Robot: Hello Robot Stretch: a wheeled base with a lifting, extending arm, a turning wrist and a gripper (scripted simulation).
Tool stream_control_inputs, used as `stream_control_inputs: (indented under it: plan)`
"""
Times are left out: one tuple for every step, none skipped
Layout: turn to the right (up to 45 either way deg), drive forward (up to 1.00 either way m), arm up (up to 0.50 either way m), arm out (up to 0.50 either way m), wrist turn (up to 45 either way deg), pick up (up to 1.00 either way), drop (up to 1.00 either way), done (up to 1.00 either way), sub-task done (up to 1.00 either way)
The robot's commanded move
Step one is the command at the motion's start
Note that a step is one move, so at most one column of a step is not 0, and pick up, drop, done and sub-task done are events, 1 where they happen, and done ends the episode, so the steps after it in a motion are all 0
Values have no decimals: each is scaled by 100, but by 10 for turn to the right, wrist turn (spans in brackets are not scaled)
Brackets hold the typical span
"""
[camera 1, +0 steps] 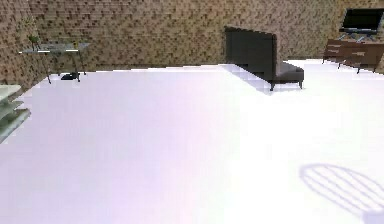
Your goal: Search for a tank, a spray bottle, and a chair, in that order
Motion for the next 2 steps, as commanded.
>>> stream_control_inputs:
  plan:
    - [0, 5, 0, 0, 0, 0, 0, 0, 0]
    - [300, 0, 0, 0, 0, 0, 0, 0, 0]
